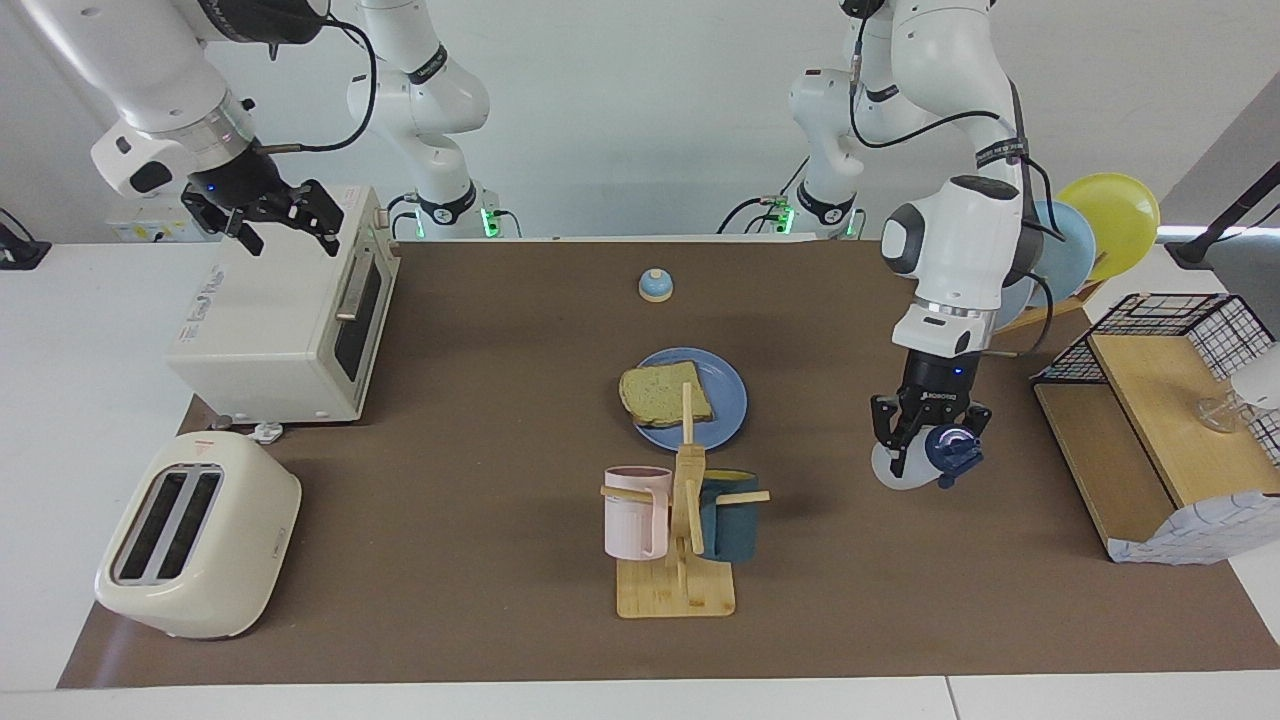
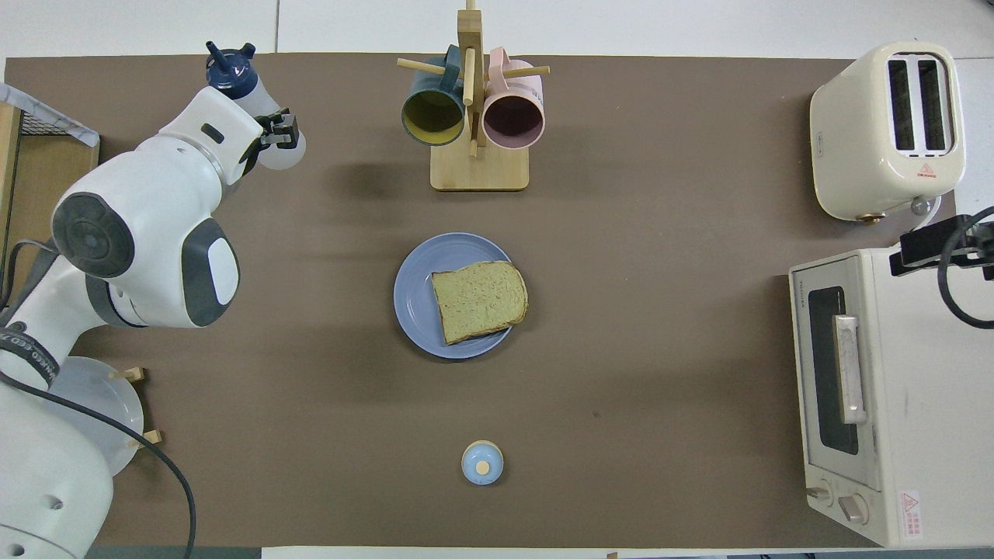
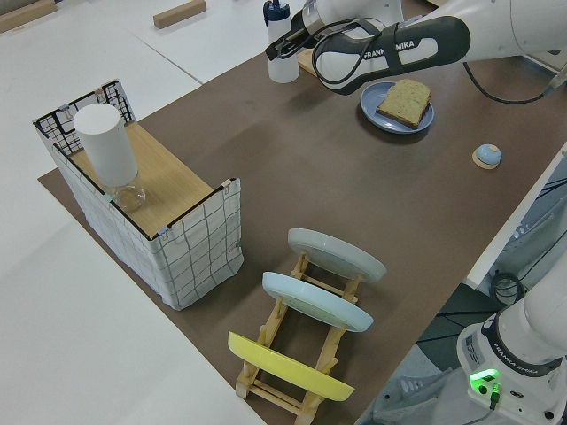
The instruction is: Put bread on plate and add seasoning
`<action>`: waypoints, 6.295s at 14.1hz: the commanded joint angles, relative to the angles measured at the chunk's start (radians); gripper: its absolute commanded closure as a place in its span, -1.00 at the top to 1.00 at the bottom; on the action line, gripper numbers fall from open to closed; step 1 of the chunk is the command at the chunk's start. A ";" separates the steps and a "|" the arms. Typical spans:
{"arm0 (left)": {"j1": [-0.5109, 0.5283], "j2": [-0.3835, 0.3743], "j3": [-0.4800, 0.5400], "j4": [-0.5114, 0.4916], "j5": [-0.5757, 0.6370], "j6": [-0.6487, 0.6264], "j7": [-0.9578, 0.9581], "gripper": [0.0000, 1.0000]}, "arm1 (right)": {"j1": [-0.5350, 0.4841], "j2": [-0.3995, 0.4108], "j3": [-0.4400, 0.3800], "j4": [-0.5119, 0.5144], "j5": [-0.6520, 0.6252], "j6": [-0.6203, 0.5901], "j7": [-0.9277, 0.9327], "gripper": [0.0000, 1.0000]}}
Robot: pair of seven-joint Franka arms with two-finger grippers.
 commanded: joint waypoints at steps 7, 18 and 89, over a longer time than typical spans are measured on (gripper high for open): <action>-0.036 0.236 0.004 0.007 -0.013 0.416 -0.077 -1.00 | -0.008 -0.003 0.004 -0.004 -0.006 0.004 -0.028 1.00; -0.041 0.349 0.009 0.097 -0.001 0.499 -0.082 -1.00 | -0.008 -0.003 0.004 -0.004 -0.006 0.004 -0.028 1.00; 0.158 -0.396 -0.003 0.356 0.177 -1.506 0.061 1.00 | -0.008 -0.003 0.004 -0.004 -0.006 0.002 -0.028 1.00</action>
